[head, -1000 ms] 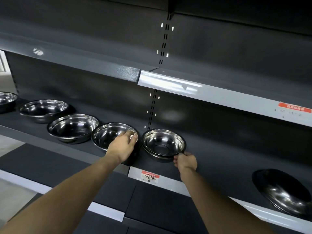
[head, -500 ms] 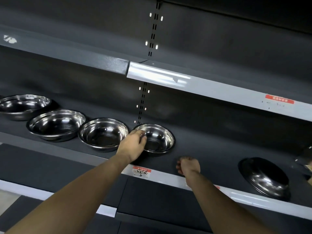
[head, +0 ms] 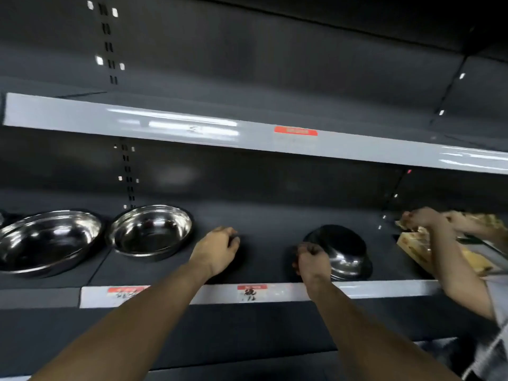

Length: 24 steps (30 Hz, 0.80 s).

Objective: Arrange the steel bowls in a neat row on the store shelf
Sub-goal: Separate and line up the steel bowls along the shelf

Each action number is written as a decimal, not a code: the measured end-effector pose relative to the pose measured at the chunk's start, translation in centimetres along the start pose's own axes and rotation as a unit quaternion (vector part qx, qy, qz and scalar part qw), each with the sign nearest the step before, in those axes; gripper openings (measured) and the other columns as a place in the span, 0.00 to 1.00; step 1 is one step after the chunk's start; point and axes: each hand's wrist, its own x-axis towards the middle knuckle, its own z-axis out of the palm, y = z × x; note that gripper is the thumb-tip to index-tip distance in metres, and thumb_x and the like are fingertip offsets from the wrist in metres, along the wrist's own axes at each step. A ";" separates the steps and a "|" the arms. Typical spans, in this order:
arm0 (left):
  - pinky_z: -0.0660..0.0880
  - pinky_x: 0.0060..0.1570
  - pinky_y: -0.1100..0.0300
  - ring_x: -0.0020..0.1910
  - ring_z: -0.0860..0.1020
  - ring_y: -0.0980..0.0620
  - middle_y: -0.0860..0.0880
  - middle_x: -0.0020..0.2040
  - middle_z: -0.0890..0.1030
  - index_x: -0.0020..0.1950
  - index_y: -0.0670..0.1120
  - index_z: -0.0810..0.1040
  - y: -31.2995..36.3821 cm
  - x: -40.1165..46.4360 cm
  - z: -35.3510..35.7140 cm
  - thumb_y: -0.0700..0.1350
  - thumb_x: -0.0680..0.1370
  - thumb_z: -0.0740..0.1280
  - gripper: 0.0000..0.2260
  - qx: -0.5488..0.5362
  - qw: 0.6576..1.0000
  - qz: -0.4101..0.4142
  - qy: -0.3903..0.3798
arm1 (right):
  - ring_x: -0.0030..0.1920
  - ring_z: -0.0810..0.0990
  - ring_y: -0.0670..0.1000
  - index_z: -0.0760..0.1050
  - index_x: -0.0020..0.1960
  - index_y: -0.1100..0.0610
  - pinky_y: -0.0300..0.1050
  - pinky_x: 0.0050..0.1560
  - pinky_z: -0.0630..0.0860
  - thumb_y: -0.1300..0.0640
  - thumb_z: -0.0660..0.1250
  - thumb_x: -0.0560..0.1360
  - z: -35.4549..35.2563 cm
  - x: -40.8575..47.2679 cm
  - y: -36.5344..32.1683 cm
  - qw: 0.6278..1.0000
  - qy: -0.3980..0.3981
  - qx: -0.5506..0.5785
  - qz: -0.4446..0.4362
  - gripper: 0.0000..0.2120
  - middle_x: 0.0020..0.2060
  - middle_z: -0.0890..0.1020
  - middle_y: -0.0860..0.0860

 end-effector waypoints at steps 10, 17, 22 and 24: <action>0.70 0.67 0.49 0.68 0.72 0.44 0.47 0.70 0.74 0.72 0.53 0.71 11.9 3.4 9.4 0.57 0.82 0.53 0.20 0.044 0.990 0.003 -0.132 | 0.66 0.74 0.63 0.69 0.72 0.60 0.53 0.68 0.69 0.49 0.67 0.77 -13.1 8.9 1.6 0.990 0.119 -0.078 -0.004 0.27 0.69 0.70 0.60; 0.63 0.72 0.47 0.73 0.65 0.42 0.45 0.73 0.70 0.77 0.53 0.63 15.7 4.8 13.8 0.59 0.82 0.50 0.24 0.038 0.984 -0.051 -0.166 | 0.40 0.84 0.54 0.69 0.72 0.56 0.45 0.34 0.81 0.41 0.68 0.76 -15.2 12.4 3.1 0.997 -0.021 -0.012 0.070 0.30 0.60 0.80 0.56; 0.57 0.75 0.48 0.77 0.60 0.43 0.44 0.77 0.64 0.80 0.56 0.53 17.2 5.5 16.3 0.62 0.82 0.49 0.27 -0.013 0.979 -0.093 -0.181 | 0.32 0.84 0.49 0.71 0.70 0.55 0.40 0.26 0.78 0.35 0.67 0.73 -15.0 13.7 4.0 0.995 -0.025 -0.074 0.057 0.33 0.45 0.83 0.50; 0.57 0.76 0.48 0.77 0.59 0.42 0.43 0.78 0.63 0.80 0.56 0.51 17.7 5.6 17.2 0.63 0.81 0.51 0.29 -0.049 0.976 -0.120 -0.176 | 0.41 0.86 0.52 0.73 0.67 0.56 0.47 0.38 0.84 0.33 0.66 0.72 -14.7 13.8 4.4 0.993 -0.025 -0.104 0.043 0.34 0.47 0.84 0.51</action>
